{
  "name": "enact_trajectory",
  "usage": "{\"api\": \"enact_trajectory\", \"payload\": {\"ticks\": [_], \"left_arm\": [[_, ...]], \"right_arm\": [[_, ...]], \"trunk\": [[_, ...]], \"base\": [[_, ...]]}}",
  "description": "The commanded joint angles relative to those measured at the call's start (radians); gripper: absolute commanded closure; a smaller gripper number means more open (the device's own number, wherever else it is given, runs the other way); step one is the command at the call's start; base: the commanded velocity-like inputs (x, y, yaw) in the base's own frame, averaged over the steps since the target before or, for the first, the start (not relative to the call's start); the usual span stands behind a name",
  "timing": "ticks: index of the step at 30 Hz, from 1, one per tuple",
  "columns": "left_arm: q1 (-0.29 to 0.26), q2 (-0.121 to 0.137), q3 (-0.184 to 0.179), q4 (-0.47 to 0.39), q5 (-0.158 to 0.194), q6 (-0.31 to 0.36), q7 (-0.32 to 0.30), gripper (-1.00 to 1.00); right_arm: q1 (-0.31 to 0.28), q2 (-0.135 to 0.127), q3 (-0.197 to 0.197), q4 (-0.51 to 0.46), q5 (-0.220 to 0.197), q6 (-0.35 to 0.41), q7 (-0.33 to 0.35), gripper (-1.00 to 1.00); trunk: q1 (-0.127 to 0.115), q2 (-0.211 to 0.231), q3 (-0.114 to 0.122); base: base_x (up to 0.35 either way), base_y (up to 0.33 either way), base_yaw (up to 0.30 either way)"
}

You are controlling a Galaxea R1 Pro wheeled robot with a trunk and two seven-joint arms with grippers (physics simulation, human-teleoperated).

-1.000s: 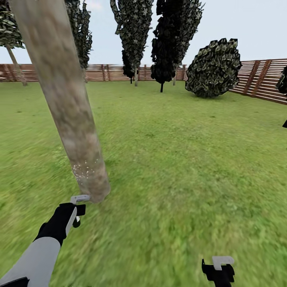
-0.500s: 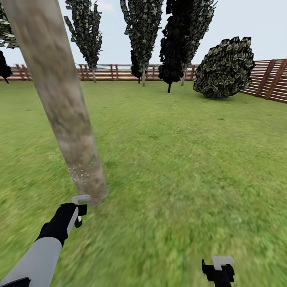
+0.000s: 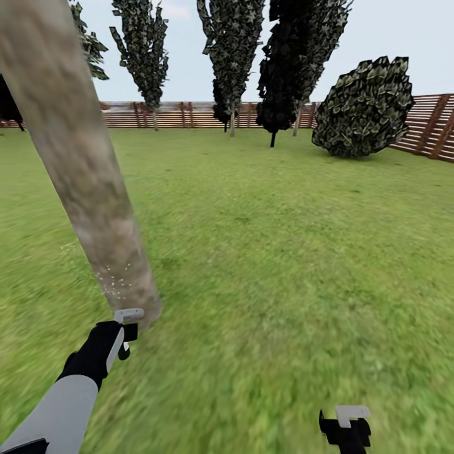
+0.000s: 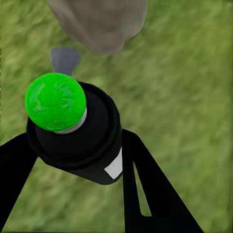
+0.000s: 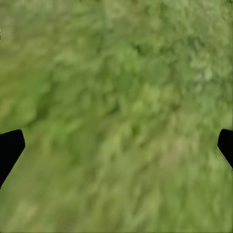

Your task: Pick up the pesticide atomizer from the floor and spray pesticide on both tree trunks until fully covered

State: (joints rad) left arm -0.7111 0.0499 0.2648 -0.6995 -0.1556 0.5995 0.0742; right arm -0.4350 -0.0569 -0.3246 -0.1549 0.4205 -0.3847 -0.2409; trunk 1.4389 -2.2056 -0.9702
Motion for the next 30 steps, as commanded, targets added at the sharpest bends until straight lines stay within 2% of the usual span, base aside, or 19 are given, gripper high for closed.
{"api": "enact_trajectory", "payload": {"ticks": [1,20,30], "left_arm": [[-0.001,-0.001,0.002,-0.001,-0.01,0.005,-0.004,1.0],[-0.001,-0.01,0.002,-0.001,-0.009,0.005,-0.004,1.0],[-0.001,-0.012,0.002,-0.001,-0.009,0.005,-0.004,1.0]], "right_arm": [[-0.001,0.0,-0.007,0.001,0.011,-0.003,-0.003,-1.0],[-0.001,0.0,-0.007,0.001,0.011,-0.003,-0.003,-1.0],[-0.001,0.0,-0.007,0.001,0.011,-0.003,-0.003,-1.0]], "trunk": [[0.0,0.0,-0.001],[0.0,0.0,-0.001],[0.0,0.0,-0.001]], "base": [[0.148,-0.243,0.265],[0.158,-0.245,0.276],[0.15,-0.251,0.038]]}}
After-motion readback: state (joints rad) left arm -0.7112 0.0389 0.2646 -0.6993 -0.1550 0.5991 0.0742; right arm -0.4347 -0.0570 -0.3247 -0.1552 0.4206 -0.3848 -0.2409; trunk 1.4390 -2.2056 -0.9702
